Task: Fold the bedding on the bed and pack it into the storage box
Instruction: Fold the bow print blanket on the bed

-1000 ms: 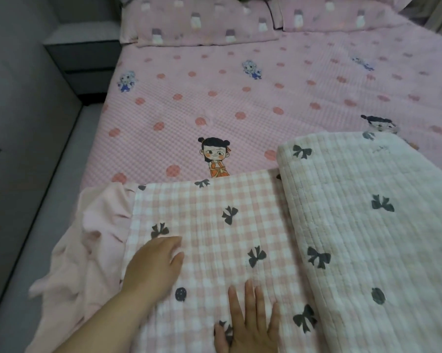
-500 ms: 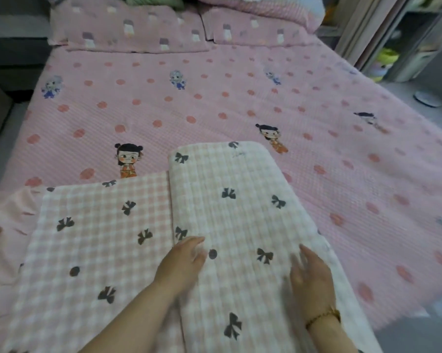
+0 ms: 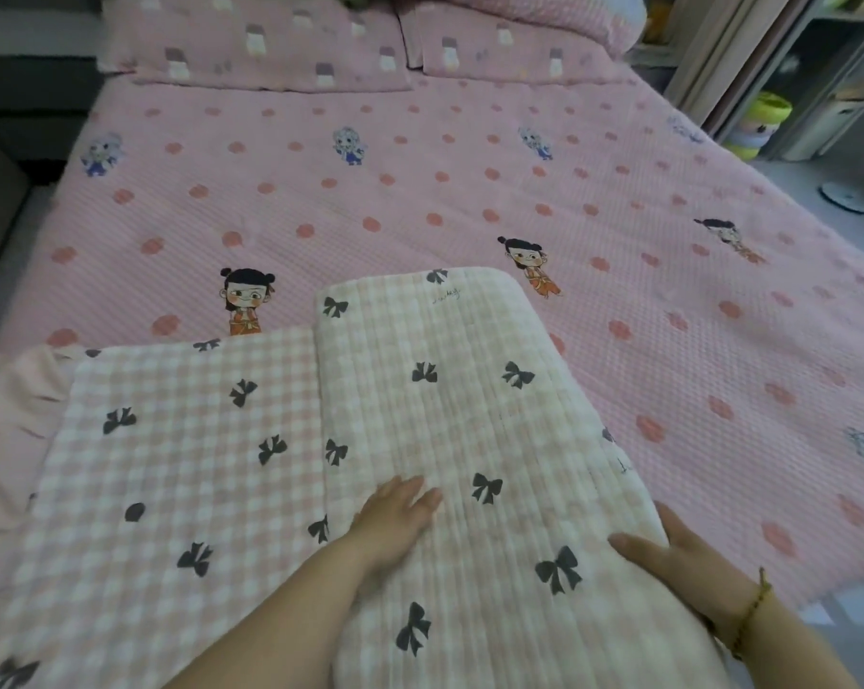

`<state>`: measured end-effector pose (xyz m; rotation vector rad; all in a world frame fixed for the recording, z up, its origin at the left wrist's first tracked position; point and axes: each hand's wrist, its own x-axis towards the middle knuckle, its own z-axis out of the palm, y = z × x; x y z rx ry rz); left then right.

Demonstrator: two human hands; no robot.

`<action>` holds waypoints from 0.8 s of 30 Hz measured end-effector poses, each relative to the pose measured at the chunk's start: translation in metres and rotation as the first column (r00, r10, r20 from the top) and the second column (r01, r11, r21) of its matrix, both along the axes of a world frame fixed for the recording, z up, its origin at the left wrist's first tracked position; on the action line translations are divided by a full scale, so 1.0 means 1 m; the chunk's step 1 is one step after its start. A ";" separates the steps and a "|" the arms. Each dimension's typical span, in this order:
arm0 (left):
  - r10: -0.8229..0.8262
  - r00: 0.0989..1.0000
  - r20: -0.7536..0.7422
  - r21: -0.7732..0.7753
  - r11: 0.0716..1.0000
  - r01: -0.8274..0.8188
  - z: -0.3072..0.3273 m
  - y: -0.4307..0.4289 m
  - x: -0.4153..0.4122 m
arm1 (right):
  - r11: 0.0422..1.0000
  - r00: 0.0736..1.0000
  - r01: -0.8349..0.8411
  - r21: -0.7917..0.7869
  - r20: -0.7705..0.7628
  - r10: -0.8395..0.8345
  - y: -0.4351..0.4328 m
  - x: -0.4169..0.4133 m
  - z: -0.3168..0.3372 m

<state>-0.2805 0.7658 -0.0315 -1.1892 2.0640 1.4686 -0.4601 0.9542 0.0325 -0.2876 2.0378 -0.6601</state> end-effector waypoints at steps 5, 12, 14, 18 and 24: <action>0.366 0.883 -0.294 0.461 0.864 -0.204 0.050 0.012 0.017 | 0.966 0.991 -0.063 -0.251 0.100 0.090 -0.029 0.048 0.049; 0.483 0.771 -0.414 0.424 0.852 -0.307 0.109 -0.048 0.138 | 0.913 0.921 -0.344 -0.219 -0.267 0.283 -0.108 0.211 0.081; 0.479 0.765 -0.431 0.374 0.866 -0.332 0.124 -0.065 0.180 | 0.865 0.806 -0.493 -0.092 -0.422 0.414 -0.131 0.267 0.082; 0.507 0.746 -0.431 0.277 0.861 -0.426 0.131 -0.089 0.237 | 0.747 0.614 -0.662 0.063 -0.526 0.588 -0.166 0.348 0.066; 0.731 0.600 -0.325 0.265 0.679 -0.684 0.081 -0.117 0.315 | 0.585 0.484 -0.796 0.157 -0.416 0.770 -0.216 0.441 0.016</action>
